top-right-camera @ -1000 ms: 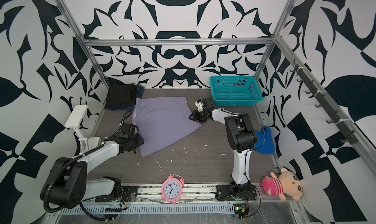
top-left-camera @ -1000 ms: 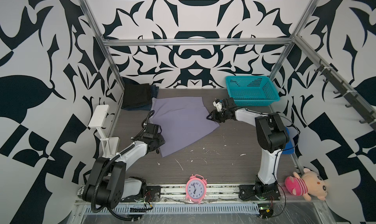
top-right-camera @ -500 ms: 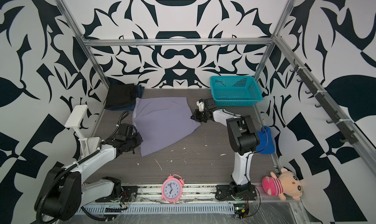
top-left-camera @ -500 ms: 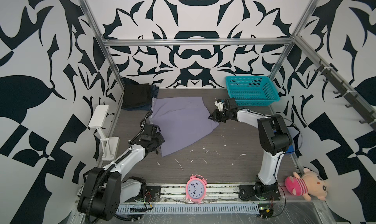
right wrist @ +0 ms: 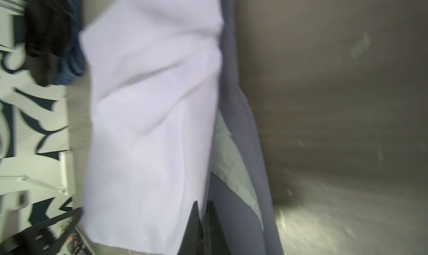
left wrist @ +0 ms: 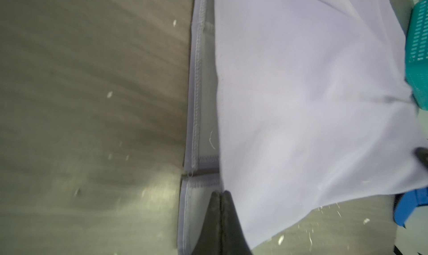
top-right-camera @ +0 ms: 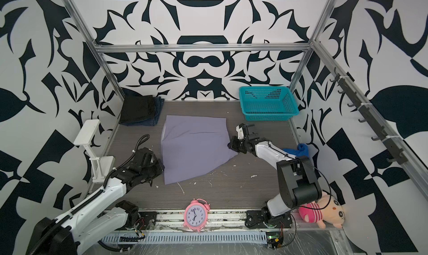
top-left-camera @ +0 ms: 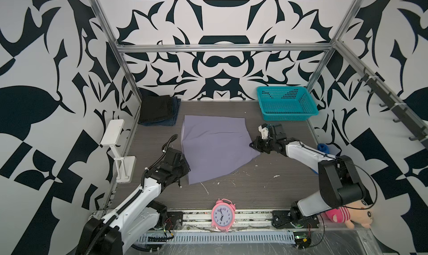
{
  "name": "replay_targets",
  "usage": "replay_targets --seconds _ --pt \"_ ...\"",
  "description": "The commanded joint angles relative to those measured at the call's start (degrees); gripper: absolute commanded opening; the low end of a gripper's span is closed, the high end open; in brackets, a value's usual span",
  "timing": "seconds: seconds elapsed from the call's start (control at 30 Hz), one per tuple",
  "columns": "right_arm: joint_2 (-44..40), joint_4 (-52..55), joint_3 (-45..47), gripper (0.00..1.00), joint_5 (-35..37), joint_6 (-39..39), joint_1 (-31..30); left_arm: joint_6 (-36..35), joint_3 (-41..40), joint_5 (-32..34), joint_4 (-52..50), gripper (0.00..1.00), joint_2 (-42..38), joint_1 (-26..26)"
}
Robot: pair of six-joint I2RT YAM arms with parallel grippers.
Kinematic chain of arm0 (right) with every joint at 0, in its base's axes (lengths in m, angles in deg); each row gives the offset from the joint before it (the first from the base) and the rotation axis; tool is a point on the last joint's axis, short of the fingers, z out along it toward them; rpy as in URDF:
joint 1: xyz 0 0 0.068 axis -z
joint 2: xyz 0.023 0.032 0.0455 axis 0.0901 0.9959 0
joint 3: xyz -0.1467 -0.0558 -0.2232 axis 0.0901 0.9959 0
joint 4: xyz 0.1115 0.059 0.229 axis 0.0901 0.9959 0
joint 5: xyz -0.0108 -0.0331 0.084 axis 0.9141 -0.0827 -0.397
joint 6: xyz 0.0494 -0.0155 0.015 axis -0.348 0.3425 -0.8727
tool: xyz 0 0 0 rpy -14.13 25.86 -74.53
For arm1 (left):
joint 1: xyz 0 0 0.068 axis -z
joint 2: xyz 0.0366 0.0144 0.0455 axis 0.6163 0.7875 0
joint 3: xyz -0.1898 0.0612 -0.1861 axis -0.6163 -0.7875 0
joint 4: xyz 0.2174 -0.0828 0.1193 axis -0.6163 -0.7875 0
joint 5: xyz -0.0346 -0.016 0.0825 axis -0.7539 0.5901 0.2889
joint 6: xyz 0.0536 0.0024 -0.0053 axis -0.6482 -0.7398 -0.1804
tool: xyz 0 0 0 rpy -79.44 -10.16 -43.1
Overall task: Fold and stack skirts
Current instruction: Move the skirt to the center of the table.
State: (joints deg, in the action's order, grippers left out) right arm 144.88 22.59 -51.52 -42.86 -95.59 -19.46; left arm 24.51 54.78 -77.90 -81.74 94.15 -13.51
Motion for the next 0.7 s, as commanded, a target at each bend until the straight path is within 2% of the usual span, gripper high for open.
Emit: replay_targets --seconds 0.0,0.07,0.17,0.3,0.4,0.53,0.63,0.67 --pt "-0.17 2.31 2.04 0.00 1.39 -0.08 0.39 6.43 -3.02 0.57 -7.84 0.00 -6.57 0.60" --pt "0.59 2.36 2.64 0.00 1.44 0.05 0.40 7.69 -4.51 -0.42 -8.81 0.00 -10.45 0.77" --pt "1.37 3.55 1.59 0.01 1.69 0.82 0.57 7.71 -2.60 -1.06 -11.84 0.00 -13.76 1.02" --pt "1.32 5.28 0.16 0.04 2.50 1.52 0.84 6.96 1.38 -2.16 -16.58 0.00 -12.89 1.97" --pt "1.88 6.20 -0.16 0.10 3.26 1.53 1.35 10.14 -0.59 -2.33 -17.69 0.00 -10.68 4.78" --pt "1.13 6.46 -0.03 0.17 4.62 1.33 1.62 14.97 -0.70 3.10 -19.43 0.00 -10.03 11.58" --pt "-0.03 6.77 -1.09 0.28 5.31 2.20 1.63 12.48 5.07 8.71 -20.75 0.00 -8.89 13.48" --pt "-0.35 7.20 -1.71 0.31 5.54 2.27 1.63 11.04 7.09 9.98 -20.47 0.15 -8.17 13.44"
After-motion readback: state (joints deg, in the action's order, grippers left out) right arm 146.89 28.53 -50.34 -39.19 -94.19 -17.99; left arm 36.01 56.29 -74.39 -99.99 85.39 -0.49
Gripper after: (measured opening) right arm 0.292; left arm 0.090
